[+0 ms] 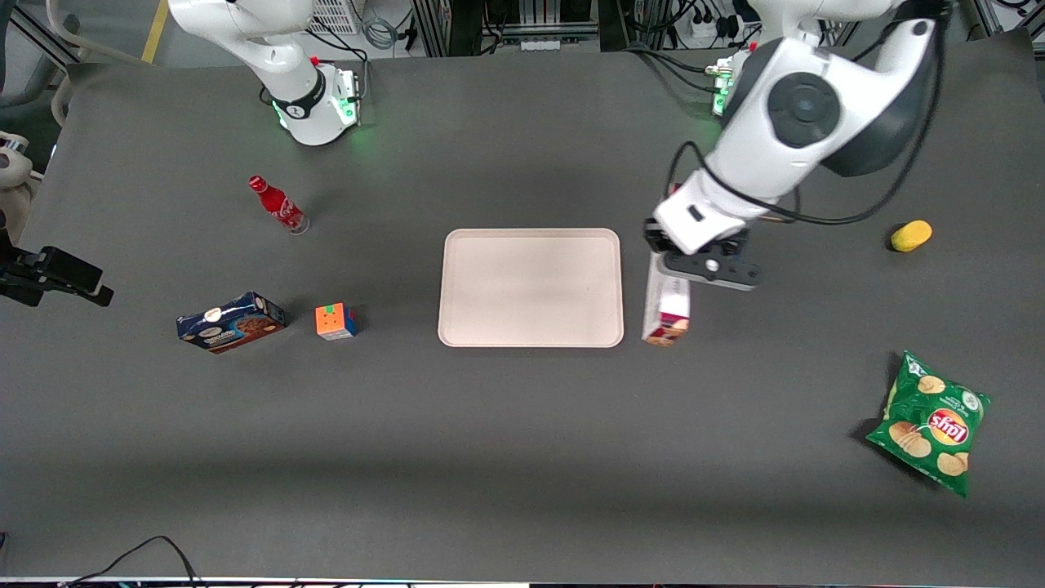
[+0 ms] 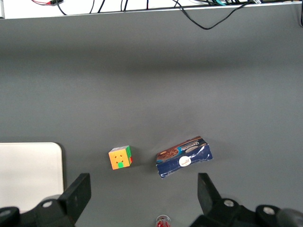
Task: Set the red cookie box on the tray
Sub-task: 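Lift the cookie box with the left gripper and carry it toward the tray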
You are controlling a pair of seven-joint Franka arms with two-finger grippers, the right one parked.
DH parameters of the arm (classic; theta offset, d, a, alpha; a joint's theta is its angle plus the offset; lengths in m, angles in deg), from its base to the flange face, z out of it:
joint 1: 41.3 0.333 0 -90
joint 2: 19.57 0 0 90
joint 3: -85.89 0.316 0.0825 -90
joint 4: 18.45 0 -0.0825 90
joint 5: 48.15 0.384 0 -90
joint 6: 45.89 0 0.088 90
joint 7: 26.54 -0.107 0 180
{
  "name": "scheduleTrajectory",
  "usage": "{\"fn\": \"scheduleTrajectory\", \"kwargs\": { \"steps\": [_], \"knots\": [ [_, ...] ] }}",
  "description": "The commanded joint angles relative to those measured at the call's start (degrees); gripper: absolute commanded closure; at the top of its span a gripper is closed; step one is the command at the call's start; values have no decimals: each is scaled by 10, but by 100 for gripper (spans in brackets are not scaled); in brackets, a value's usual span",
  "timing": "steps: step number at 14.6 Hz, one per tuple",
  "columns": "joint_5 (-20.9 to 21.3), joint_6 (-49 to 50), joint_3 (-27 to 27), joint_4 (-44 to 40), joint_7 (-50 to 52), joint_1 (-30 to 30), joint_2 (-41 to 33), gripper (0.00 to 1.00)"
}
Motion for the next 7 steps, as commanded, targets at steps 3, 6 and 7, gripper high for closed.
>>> {"fn": "scheduleTrajectory", "kwargs": {
  "steps": [3,6,7],
  "knots": [
    [57,-36,-38,-24,158,-48,74,100],
    [123,-105,-46,16,224,-67,112,100],
    [138,-150,-46,43,240,-69,119,100]
  ]
}}
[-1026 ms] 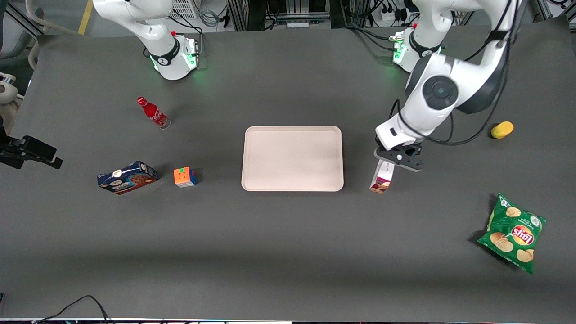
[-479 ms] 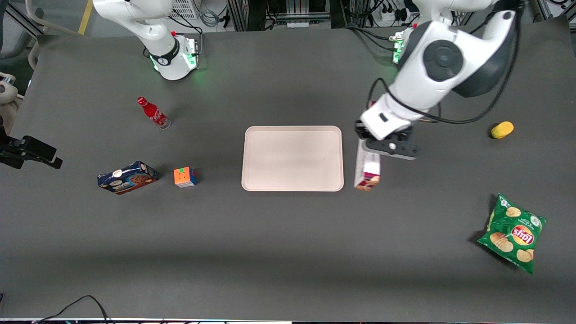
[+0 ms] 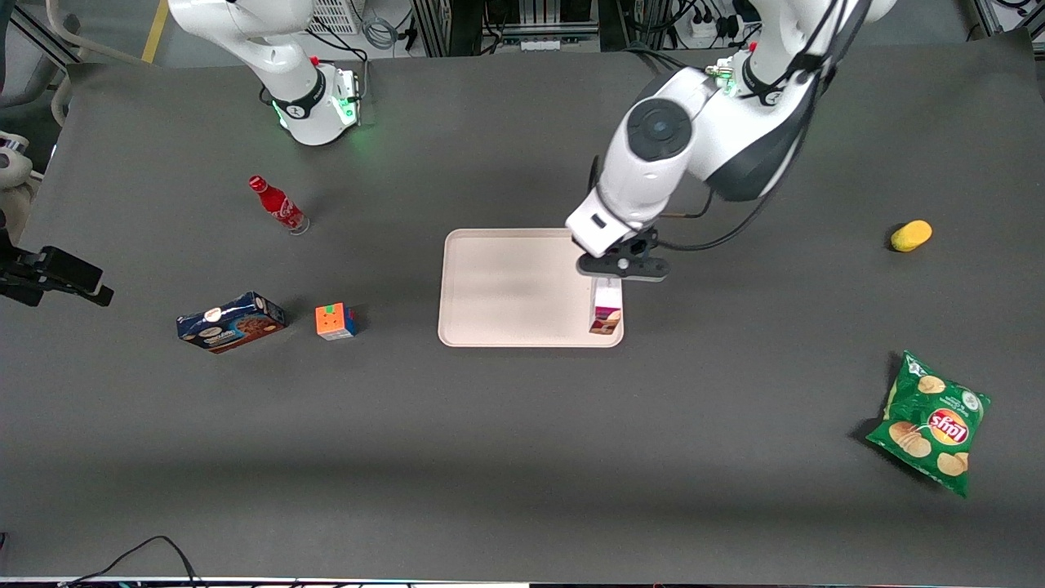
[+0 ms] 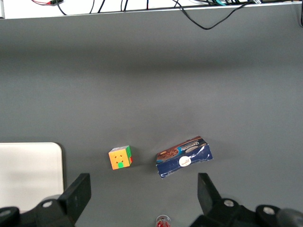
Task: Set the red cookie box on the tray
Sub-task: 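Lift the cookie box with the left gripper and carry it toward the tray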
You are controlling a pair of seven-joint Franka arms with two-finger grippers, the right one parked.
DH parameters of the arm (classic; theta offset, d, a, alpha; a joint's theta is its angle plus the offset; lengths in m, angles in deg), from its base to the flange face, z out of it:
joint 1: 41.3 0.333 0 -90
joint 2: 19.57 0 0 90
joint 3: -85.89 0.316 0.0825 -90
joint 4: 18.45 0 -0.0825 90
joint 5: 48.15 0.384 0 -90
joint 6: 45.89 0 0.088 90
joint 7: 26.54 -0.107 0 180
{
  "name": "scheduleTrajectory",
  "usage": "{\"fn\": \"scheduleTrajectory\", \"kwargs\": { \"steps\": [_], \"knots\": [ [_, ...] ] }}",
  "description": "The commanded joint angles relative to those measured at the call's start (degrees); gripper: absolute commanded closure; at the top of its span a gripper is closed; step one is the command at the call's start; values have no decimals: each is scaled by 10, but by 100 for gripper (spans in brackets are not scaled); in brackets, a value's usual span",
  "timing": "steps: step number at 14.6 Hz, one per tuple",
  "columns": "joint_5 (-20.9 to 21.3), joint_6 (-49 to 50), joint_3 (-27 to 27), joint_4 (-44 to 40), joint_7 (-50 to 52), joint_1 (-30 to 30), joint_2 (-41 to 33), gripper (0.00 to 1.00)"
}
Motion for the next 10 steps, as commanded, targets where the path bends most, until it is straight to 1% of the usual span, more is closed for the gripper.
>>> {"fn": "scheduleTrajectory", "kwargs": {
  "steps": [1,3,5,9,10],
  "knots": [
    [58,-124,1,70,69,-12,32,100],
    [62,-181,1,98,86,-13,56,100],
    [62,-185,5,101,86,-15,74,100],
    [63,-185,6,113,86,-18,84,100],
    [74,-185,6,114,86,-18,85,100]
  ]
}}
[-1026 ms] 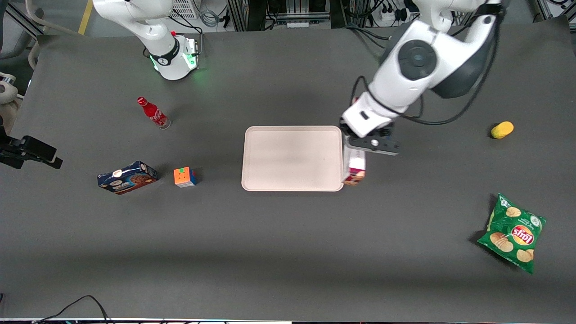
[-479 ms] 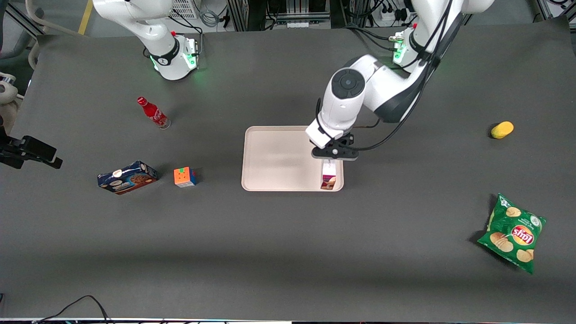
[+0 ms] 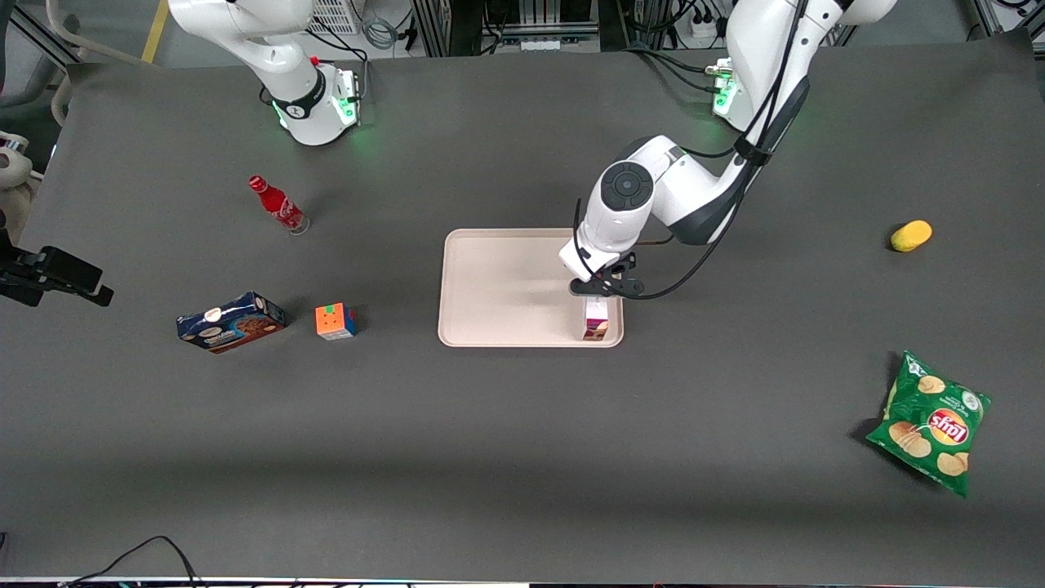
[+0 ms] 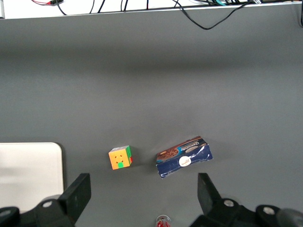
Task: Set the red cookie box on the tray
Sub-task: 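Lift the cookie box with the left gripper and carry it toward the tray, then lower the cookie box onto the tray's edge and open the left gripper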
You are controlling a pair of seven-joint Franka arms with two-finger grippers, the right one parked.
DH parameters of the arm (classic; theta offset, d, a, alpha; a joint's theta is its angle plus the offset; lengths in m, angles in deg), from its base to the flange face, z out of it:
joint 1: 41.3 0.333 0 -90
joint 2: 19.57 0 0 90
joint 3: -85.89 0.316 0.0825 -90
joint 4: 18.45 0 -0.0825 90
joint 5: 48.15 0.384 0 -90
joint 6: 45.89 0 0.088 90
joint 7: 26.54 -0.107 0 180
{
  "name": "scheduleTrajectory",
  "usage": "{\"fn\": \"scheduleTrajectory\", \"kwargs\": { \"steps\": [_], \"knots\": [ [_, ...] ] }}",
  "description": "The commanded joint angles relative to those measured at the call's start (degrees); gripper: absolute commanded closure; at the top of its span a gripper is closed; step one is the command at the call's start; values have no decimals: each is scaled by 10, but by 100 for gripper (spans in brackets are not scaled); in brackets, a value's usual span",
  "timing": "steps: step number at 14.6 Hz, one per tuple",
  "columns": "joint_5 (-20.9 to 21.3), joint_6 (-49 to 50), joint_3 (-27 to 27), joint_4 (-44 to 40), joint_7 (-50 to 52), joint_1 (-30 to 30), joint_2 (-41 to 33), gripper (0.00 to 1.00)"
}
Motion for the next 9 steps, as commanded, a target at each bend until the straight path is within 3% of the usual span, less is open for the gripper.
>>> {"fn": "scheduleTrajectory", "kwargs": {
  "steps": [1,9],
  "knots": [
    [37,-4,5,10,19,-9,-4,100],
    [40,-26,12,9,20,-10,11,100]
  ]
}}
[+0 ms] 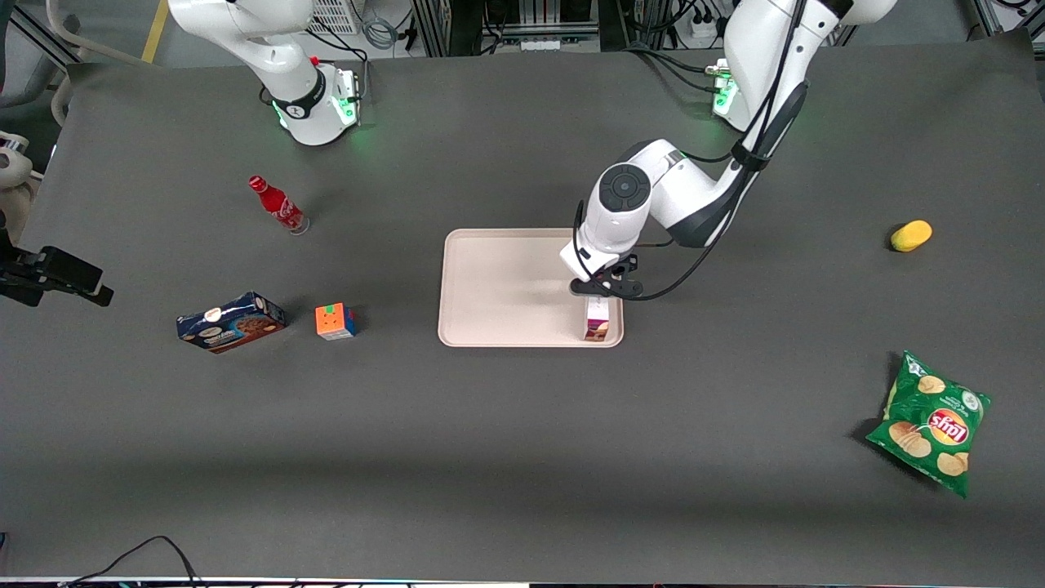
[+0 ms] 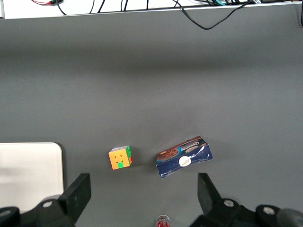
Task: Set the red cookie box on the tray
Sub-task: 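Lower the cookie box onto the tray's edge and open the left gripper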
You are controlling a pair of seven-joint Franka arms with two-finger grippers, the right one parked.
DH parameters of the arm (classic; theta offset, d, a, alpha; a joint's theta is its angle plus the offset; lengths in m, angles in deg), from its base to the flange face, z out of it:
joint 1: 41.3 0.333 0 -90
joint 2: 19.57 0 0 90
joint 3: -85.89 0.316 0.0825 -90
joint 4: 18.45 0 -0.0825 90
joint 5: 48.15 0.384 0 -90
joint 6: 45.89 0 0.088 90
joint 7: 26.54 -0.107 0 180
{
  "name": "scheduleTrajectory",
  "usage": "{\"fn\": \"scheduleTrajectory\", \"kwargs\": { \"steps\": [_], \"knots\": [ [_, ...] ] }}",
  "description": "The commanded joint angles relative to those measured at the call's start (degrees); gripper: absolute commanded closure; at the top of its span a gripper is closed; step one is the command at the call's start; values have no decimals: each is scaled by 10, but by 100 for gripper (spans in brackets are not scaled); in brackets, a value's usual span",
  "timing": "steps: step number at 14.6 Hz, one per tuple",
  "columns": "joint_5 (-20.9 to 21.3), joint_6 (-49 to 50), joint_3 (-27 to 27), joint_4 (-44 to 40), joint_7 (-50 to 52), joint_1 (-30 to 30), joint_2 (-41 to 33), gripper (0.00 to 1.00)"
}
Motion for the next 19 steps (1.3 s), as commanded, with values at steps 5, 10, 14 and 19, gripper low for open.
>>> {"fn": "scheduleTrajectory", "kwargs": {
  "steps": [5,10,14,19],
  "knots": [
    [28,-17,22,0,17,-13,4,33],
    [28,-5,37,-8,7,-15,-30,0],
    [19,45,73,-24,-2,-4,-114,0],
    [-78,132,167,-54,-214,28,-203,0]
  ]
}}
